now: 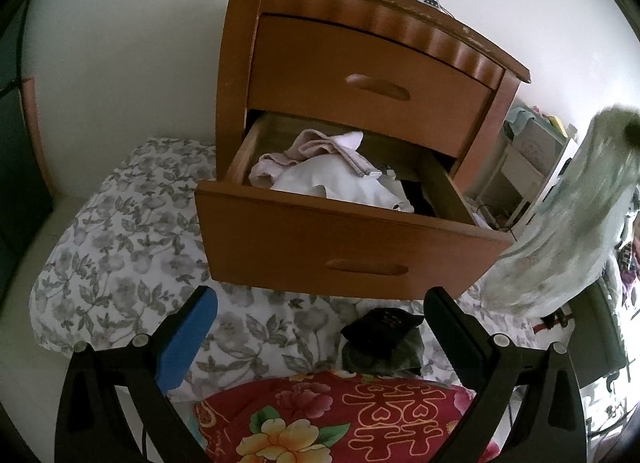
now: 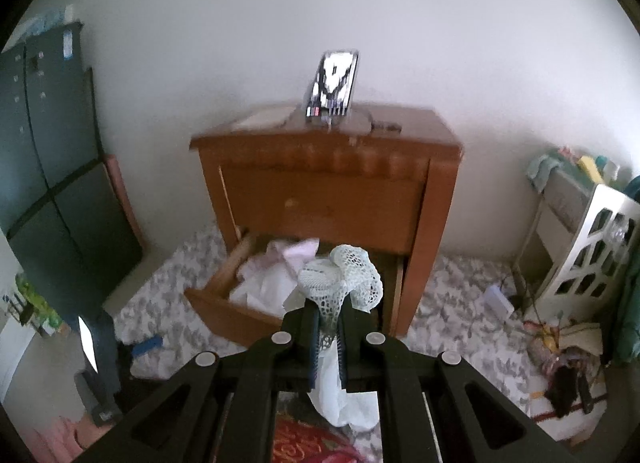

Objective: Take underwear out of drawer

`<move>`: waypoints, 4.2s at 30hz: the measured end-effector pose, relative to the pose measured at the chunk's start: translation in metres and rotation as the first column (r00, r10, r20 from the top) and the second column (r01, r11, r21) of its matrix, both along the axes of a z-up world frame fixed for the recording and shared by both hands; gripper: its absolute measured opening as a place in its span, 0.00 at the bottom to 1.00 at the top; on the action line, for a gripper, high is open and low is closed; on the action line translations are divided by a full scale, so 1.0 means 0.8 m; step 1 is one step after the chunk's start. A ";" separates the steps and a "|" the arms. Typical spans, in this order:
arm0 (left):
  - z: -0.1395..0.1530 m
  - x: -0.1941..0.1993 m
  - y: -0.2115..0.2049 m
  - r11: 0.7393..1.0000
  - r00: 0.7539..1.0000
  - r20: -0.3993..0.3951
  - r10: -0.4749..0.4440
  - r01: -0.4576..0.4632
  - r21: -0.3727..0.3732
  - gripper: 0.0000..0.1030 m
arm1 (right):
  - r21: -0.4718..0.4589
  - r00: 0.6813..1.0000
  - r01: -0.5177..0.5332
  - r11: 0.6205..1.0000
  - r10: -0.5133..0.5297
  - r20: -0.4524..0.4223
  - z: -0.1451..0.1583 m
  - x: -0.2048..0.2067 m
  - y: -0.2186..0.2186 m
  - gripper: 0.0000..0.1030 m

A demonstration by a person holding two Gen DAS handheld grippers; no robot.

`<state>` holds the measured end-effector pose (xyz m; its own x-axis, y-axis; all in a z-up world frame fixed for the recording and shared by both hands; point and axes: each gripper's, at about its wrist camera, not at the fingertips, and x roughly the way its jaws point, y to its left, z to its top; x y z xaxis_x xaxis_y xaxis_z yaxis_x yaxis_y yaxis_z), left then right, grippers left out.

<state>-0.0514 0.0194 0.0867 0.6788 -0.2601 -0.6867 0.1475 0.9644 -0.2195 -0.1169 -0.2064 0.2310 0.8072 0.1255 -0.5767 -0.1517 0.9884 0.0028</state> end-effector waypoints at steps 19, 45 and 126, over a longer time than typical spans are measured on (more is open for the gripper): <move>-0.012 0.012 0.015 0.999 0.999 -0.036 0.033 -0.033 -0.006 1.00 | -0.038 0.869 -0.056 0.998 0.030 -0.494 -0.249 0.101 0.057 0.07; -0.038 0.020 0.011 0.999 0.994 -0.104 0.026 -0.023 0.030 1.00 | -0.103 0.755 -0.045 0.994 -0.034 -0.655 -0.364 0.125 0.058 0.53; -0.057 0.109 0.033 0.998 0.997 -0.012 0.070 -0.070 0.003 1.00 | -0.133 0.953 -0.114 0.984 0.071 -0.294 -0.180 0.294 0.083 1.00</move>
<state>0.0361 0.0457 0.0410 0.6867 -0.2101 -0.6959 0.0765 0.9729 -0.2182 0.1186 -0.1398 0.0871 0.5936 0.0881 -0.7999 -0.2567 0.9628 -0.0844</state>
